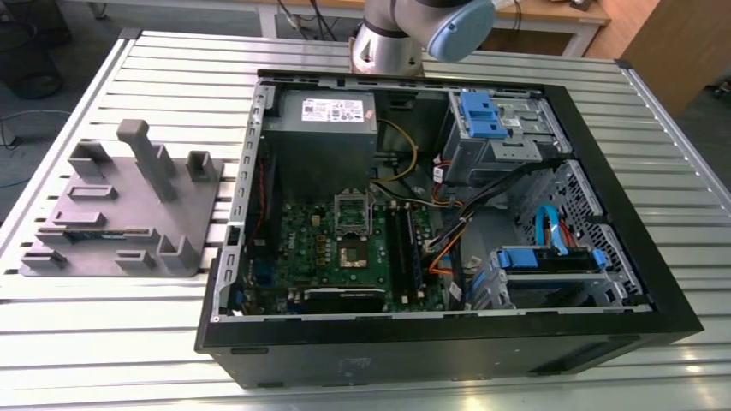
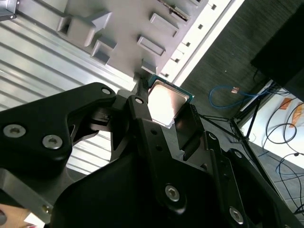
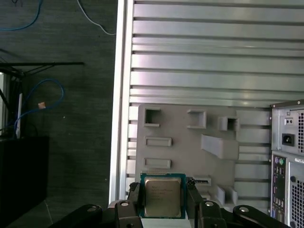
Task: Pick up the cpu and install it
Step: 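Pick up the cpu and move it towards the insertion slot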
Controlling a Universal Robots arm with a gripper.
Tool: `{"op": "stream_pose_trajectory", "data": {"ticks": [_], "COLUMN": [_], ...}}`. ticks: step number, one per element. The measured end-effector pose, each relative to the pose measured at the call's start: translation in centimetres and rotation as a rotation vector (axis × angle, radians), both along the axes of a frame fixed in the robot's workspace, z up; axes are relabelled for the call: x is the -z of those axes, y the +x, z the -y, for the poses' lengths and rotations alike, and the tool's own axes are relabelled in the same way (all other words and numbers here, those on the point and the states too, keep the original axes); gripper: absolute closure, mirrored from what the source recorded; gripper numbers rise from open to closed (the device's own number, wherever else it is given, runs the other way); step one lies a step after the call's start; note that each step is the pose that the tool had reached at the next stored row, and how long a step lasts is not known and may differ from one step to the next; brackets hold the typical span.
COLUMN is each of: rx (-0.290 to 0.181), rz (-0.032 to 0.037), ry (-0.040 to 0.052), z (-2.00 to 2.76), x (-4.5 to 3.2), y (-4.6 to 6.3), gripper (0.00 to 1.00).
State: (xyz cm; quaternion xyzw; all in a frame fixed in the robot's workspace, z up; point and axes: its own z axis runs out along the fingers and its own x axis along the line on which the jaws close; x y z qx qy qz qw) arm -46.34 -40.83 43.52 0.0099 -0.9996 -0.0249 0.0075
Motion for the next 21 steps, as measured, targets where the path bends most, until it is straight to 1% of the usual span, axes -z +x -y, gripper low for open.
{"op": "stream_pose_trajectory", "data": {"ticks": [21], "rx": [0.0], "rz": [-0.0001], "ry": [0.0001], "z": [0.0], "x": [-3.03], "y": [0.0], "gripper": [0.53]}}
